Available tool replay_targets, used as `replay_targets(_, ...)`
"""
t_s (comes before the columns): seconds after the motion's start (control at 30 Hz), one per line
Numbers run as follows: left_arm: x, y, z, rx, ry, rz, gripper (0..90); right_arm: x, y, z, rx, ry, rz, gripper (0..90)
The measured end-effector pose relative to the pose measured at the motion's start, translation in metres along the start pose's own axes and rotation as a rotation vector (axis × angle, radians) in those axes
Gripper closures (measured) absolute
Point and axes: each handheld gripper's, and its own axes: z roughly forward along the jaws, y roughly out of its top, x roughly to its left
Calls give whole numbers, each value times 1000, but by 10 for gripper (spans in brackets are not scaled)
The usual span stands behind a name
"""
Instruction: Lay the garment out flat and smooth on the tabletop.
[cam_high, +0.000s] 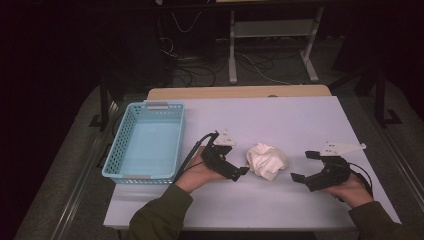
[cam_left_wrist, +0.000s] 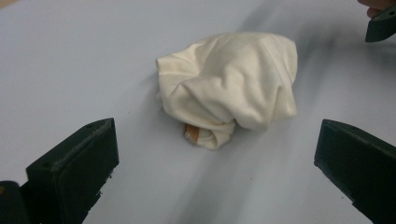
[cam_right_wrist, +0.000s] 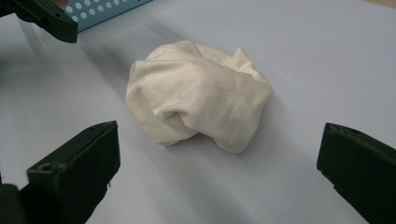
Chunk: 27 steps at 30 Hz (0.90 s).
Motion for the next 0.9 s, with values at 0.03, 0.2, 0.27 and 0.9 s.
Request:
replay_targets(0.03, 0, -1, -1, 0, 3, -1, 0, 0, 0, 0, 2, -2, 0, 0)
replay_targets(0.2, -2, -14, -5, 6, 7, -17, 0, 0, 0, 2, 6, -1, -3, 0)
replay_targets(0.27, -5, -18, -6, 4, 7, -17, 0, 0, 0, 2, 8, 0, -4, 0)
replay_targets(0.9, -18, -53, -22, 22, 29, -31, 0, -1, 4, 4, 11, -3, 4, 0)
